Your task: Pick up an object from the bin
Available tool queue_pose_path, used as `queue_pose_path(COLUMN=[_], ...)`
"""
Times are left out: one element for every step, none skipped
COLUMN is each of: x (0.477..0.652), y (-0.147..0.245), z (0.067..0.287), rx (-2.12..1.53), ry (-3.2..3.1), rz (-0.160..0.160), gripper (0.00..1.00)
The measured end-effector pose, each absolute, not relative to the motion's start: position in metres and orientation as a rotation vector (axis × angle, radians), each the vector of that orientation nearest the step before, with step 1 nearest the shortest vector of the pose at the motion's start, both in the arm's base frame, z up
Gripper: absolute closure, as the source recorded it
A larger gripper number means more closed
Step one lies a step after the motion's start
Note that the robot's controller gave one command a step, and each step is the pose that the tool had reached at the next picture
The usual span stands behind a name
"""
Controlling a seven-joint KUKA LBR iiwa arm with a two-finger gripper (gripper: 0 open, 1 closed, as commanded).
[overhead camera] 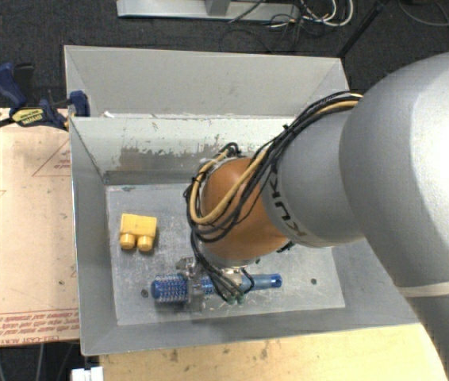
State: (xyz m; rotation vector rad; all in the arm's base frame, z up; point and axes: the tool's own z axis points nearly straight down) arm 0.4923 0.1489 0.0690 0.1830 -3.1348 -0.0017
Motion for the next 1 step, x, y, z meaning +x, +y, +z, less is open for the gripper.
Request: queue_pose_path(x=[0.4880], y=[0.1279], z=[0.2051], rx=[0.302], ry=[-3.135], rz=[-0.002], gripper=[1.00])
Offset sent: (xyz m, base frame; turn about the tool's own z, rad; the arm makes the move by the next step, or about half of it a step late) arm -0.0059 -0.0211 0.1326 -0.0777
